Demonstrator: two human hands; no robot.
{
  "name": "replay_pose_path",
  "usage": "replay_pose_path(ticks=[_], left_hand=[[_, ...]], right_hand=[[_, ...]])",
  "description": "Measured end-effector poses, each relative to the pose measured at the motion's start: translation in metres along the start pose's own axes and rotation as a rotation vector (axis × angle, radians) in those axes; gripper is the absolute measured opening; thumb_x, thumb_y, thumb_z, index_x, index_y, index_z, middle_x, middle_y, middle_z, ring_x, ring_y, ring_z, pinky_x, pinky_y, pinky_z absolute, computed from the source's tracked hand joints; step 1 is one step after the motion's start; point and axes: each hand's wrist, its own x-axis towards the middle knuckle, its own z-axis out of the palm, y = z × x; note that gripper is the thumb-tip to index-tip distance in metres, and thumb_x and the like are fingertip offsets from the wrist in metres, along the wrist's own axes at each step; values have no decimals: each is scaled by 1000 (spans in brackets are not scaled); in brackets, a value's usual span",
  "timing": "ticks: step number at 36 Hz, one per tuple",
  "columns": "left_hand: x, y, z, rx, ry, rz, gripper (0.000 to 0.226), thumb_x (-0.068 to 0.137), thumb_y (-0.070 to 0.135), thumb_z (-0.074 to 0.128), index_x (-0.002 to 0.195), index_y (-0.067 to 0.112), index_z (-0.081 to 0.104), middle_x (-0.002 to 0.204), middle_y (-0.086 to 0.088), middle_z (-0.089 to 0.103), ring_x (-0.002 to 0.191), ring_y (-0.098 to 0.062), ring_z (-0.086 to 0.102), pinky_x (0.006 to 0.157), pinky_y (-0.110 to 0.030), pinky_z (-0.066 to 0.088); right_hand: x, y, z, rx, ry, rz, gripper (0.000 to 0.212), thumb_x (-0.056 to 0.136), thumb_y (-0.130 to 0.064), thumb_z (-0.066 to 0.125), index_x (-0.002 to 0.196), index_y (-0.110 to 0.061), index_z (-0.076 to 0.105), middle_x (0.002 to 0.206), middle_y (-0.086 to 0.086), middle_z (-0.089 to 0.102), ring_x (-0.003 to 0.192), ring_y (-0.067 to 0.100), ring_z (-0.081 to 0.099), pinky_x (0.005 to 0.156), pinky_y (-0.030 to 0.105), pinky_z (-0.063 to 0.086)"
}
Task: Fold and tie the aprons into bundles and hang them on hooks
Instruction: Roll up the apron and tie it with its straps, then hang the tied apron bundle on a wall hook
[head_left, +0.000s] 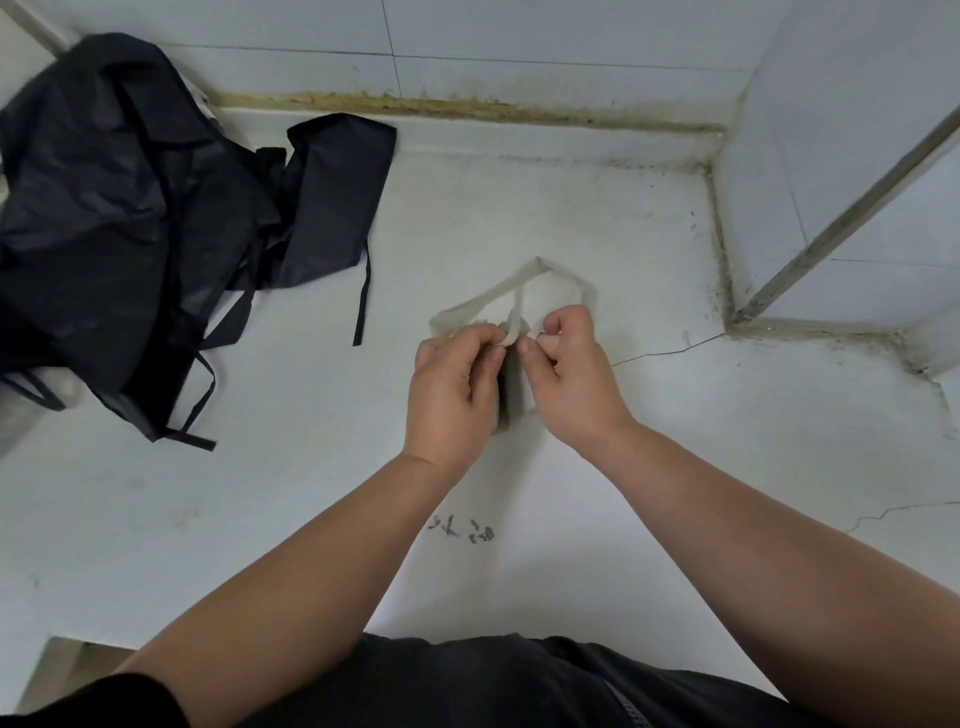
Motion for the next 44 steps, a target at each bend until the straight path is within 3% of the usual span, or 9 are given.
replay_pose_path(ticks=[3,8,12,16,20,27,34,39,44], left_hand=[[2,-3,0,20,-8,-4,16,97,11,52,104,15,66,79,27,52,99,-23,50,76,-2,34],[12,-12,-3,14,18,-90,18,97,16,50,103,23,66,80,20,57,97,-24,54,75,-8,36],[15,-16,-8,-15,19,-112,23,95,22,55,77,35,57,70,14,59,83,-22,56,73,-24,40],[15,-11,-8,-96,-11,-171,23,96,19,54,78,33,59,74,7,64,72,-8,56,66,-14,41],[16,-7,-15,-324,-83,-286,21,96,14,54,90,29,67,84,15,67,74,8,57,72,-7,43],[13,-7,-23,-429,-232,-296,15,92,10,60,96,7,73,109,13,70,99,2,63,83,-12,47],[12,-16,-24,-516,-195,-269,18,94,8,57,91,14,74,90,8,74,89,-6,66,81,-16,47],[17,-23,-28,-496,-304,-221,31,96,21,50,85,-2,69,94,-14,68,96,-29,62,94,-41,46],[21,-25,-31,-394,-369,-197,30,97,22,52,93,-2,69,101,-18,69,102,-29,63,93,-38,47]], right_hand=[[-2,-1,0,50,-70,49,10,99,-17,47,95,-14,39,60,-11,47,49,-2,43,52,14,34],[2,-8,-2,328,-37,163,16,98,-15,50,88,-28,50,92,-11,65,84,-8,57,67,-1,39],[8,-15,-1,405,-3,208,17,98,-15,48,90,-29,49,97,-11,65,92,3,58,65,-1,40],[0,-19,4,203,-106,35,12,100,-12,44,102,-20,35,95,-1,68,57,-11,51,57,9,36],[-1,-16,2,53,-176,-56,8,98,-15,48,98,-17,41,73,-11,60,55,-10,49,57,10,35],[2,-15,0,90,-163,44,17,93,-7,56,101,-9,71,108,0,70,101,11,65,91,20,48],[4,-22,-5,236,-267,163,18,90,-7,57,78,-15,67,73,-4,66,68,1,59,69,12,46],[9,-25,-12,356,-396,337,23,93,-9,48,78,-16,64,66,-3,64,61,6,57,56,12,43],[12,-20,-16,334,-477,344,32,98,-35,48,89,-9,65,69,-3,62,75,13,56,73,26,43]])
